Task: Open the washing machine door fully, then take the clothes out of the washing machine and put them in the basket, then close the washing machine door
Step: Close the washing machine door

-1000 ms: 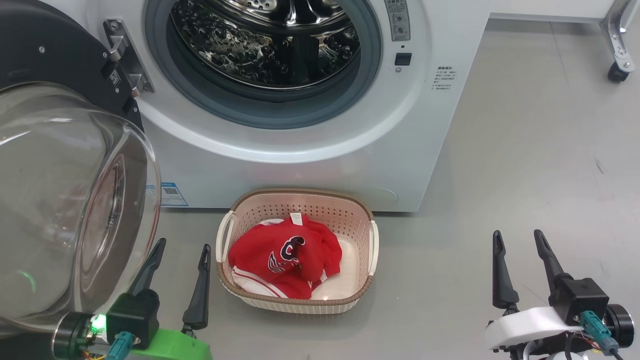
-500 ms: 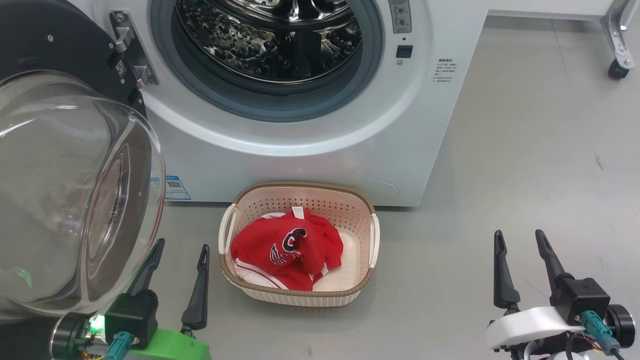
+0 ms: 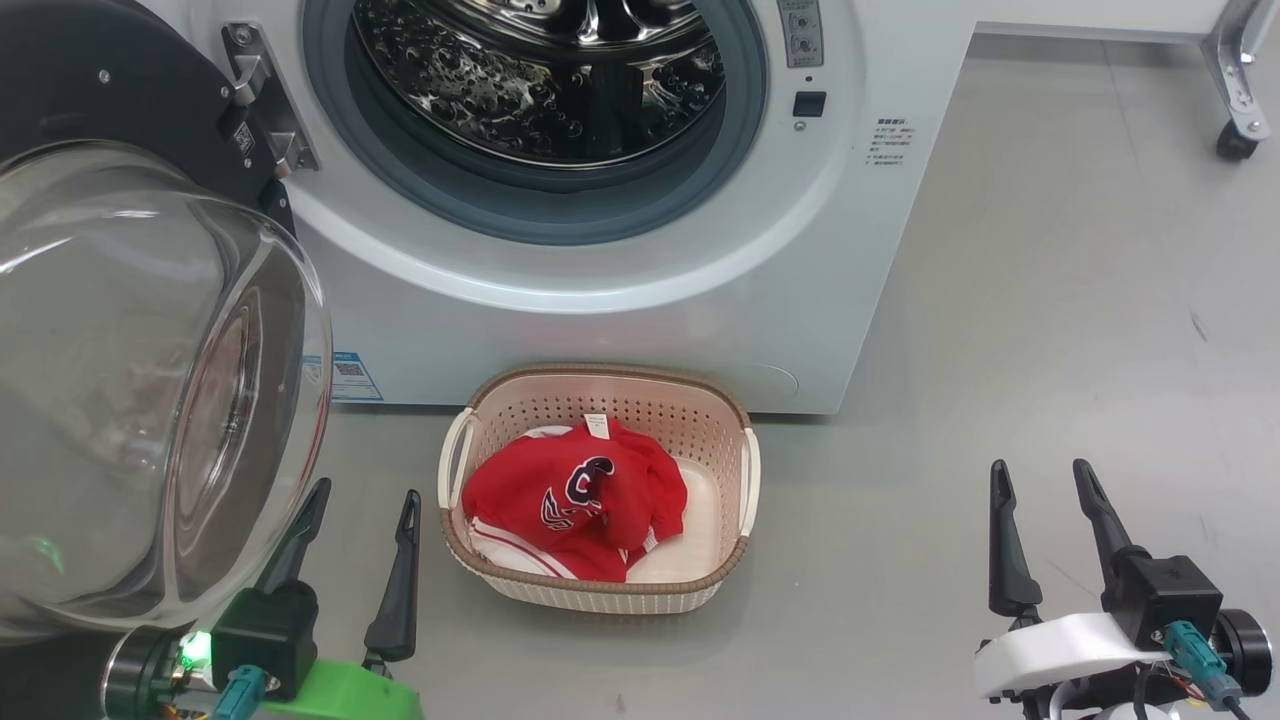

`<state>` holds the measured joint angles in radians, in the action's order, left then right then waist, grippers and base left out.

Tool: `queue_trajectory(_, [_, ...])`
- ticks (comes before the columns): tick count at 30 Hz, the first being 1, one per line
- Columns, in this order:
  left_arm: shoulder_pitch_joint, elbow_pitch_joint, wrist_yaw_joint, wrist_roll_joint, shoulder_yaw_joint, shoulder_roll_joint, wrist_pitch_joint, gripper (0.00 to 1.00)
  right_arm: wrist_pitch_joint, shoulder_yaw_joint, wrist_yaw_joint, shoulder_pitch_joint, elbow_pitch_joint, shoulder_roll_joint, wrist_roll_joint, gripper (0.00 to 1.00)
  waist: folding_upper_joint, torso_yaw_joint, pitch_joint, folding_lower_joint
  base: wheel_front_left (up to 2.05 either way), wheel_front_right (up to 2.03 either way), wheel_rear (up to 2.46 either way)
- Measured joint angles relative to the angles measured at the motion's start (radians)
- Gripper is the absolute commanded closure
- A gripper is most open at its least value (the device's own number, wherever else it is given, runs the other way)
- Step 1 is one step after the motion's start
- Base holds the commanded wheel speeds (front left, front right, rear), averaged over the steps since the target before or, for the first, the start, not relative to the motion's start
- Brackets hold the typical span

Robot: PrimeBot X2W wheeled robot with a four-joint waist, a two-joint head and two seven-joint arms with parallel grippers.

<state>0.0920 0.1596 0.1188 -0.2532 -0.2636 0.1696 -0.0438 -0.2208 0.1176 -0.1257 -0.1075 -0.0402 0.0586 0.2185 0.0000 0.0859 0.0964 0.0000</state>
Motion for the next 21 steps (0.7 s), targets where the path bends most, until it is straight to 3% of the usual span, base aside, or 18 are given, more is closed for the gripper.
queue_trajectory(9, [0.000, 0.006, 0.000, 0.011, -0.010, -0.001, 0.004, 0.00, 0.000, -0.024, 0.000, -0.006, 0.002, 0.000, 0.000, 0.00, 0.0000, 0.018, -0.002, 0.0000, 0.00, 0.00, 0.00])
queue_trajectory(21, [0.000, 0.012, 0.000, 0.028, 0.001, -0.026, 0.004, 0.00, 0.006, -0.042, 0.000, -0.006, 0.019, 0.017, -0.011, 0.00, 0.0000, 0.128, 0.001, 0.0000, 0.00, 0.00, 0.00])
